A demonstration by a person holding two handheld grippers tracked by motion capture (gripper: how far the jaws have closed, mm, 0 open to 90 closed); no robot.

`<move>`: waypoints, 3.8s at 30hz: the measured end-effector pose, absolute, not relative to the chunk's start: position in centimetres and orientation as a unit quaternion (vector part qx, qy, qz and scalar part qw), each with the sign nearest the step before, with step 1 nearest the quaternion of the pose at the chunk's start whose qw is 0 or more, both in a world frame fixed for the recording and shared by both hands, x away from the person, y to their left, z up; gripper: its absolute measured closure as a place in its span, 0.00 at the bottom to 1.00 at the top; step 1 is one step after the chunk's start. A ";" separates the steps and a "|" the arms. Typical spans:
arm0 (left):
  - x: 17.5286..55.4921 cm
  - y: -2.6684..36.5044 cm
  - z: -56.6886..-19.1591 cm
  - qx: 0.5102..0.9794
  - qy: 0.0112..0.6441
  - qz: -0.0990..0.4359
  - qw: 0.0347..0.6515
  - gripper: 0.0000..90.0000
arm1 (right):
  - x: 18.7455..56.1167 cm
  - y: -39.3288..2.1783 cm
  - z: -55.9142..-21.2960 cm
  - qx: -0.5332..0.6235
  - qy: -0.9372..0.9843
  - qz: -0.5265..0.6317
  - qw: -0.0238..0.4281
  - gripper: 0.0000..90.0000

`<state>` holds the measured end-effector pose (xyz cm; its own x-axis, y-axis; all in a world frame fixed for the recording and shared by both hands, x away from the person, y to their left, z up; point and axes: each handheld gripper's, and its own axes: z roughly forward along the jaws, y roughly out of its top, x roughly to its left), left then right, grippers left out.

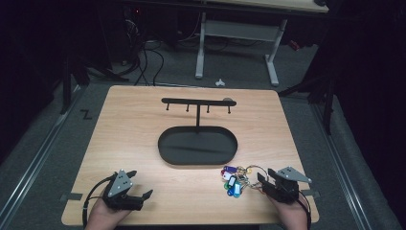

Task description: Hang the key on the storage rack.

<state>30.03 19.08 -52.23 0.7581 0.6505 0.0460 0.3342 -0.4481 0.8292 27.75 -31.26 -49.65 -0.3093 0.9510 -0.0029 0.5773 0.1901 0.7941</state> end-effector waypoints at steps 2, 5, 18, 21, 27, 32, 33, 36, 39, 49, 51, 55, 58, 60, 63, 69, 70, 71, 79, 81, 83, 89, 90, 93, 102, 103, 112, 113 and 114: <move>30.0 19.1 -52.2 0.832 0.294 0.182 0.433 0.12 | 27.7 -30.9 -49.5 0.519 0.733 0.361 0.252 0.64; 30.0 19.1 -52.3 0.832 0.295 0.181 0.434 0.13 | 27.8 -30.5 -49.4 0.508 0.743 0.359 0.246 0.67; 30.0 19.1 -52.3 0.835 0.292 0.178 0.431 0.14 | 28.4 -29.0 -49.9 0.474 0.788 0.330 0.213 0.81; 30.0 19.3 -52.2 0.833 0.293 0.179 0.433 0.14 | 28.9 -28.5 -49.9 0.462 0.806 0.307 0.207 0.84; 30.0 19.3 -52.2 0.832 0.293 0.177 0.436 0.14 | 29.7 -27.6 -50.4 0.445 0.833 0.268 0.188 0.89; 29.9 19.3 -52.2 0.832 0.292 0.179 0.436 0.14 | 29.8 -27.5 -50.2 0.444 0.837 0.259 0.185 0.91; 29.9 19.3 -52.2 0.832 0.292 0.178 0.436 0.14 | 29.7 -27.5 -50.1 0.443 0.840 0.254 0.185 0.91; 29.9 19.3 -52.2 0.832 0.293 0.178 0.436 0.14 | 29.7 -27.6 -50.1 0.441 0.845 0.245 0.181 0.92; 29.9 19.3 -52.2 0.832 0.293 0.178 0.436 0.14 | 29.7 -27.9 -50.1 0.440 0.847 0.242 0.176 0.92; 29.9 19.3 -52.2 0.832 0.293 0.176 0.436 0.14 | 30.2 -27.8 -50.2 0.436 0.864 0.204 0.146 0.91; 29.9 19.3 -52.2 0.833 0.292 0.176 0.436 0.15 | 30.5 -27.6 -50.0 0.434 0.870 0.189 0.142 0.90; 29.9 19.3 -52.2 0.833 0.291 0.175 0.436 0.15 | 31.0 -27.2 -49.6 0.421 0.885 0.153 0.127 0.88; 29.9 19.3 -52.2 0.833 0.291 0.175 0.436 0.15 | 31.4 -26.9 -49.3 0.410 0.895 0.130 0.119 0.88; 29.9 19.3 -52.2 0.834 0.290 0.175 0.436 0.15 | 31.8 -26.6 -49.2 0.399 0.903 0.116 0.110 0.88; 29.9 19.3 -52.2 0.834 0.290 0.174 0.437 0.15 | 32.4 -26.4 -49.1 0.395 0.908 0.102 0.095 0.88; 29.9 19.3 -52.2 0.834 0.288 0.173 0.437 0.15 | 33.5 -26.2 -48.9 0.396 0.913 0.081 0.064 0.88; 29.9 19.3 -52.2 0.835 0.288 0.173 0.437 0.15 | 33.8 -26.2 -48.9 0.395 0.914 0.079 0.058 0.87; 29.9 19.3 -52.2 0.835 0.287 0.172 0.436 0.15 | 33.9 -26.2 -48.8 0.397 0.913 0.075 0.053 0.87; 29.9 19.3 -52.2 0.835 0.287 0.172 0.437 0.15 | 35.0 -25.5 -48.7 0.399 0.916 0.032 0.023 0.84; 29.9 19.3 -52.1 0.835 0.287 0.171 0.437 0.15 | 35.3 -25.3 -48.7 0.397 0.917 0.019 0.015 0.83; 29.9 19.3 -52.1 0.835 0.288 0.171 0.438 0.15 | 35.5 -25.2 -48.7 0.396 0.918 0.011 0.011 0.83; 30.0 19.3 -52.1 0.835 0.287 0.170 0.438 0.15 | 36.2 -24.5 -48.8 0.390 0.920 -0.022 -0.001 0.82; 30.0 19.3 -52.1 0.835 0.287 0.170 0.438 0.15 | 36.3 -24.3 -48.7 0.391 0.920 -0.027 -0.002 0.82; 30.0 19.3 -52.1 0.835 0.286 0.170 0.438 0.15 | 36.5 -24.4 -48.8 0.381 0.924 -0.031 -0.005 0.83; 29.9 19.3 -52.1 0.836 0.285 0.169 0.438 0.15 | 36.2 -24.2 -48.8 0.363 0.931 -0.030 -0.003 0.95; 29.9 19.3 -52.1 0.836 0.285 0.169 0.437 0.15 | 36.2 -24.2 -48.8 0.363 0.931 -0.030 -0.002 0.95; 29.9 19.2 -52.2 0.837 0.284 0.169 0.437 0.15 | 36.1 -24.3 -48.8 0.353 0.935 -0.025 0.000 0.96; 29.9 19.2 -52.2 0.837 0.284 0.169 0.436 0.15 | 36.0 -24.3 -48.8 0.352 0.936 -0.025 0.001 0.96; 29.9 19.2 -52.2 0.837 0.284 0.169 0.436 0.15 | 36.0 -24.3 -48.8 0.353 0.935 -0.022 0.003 0.96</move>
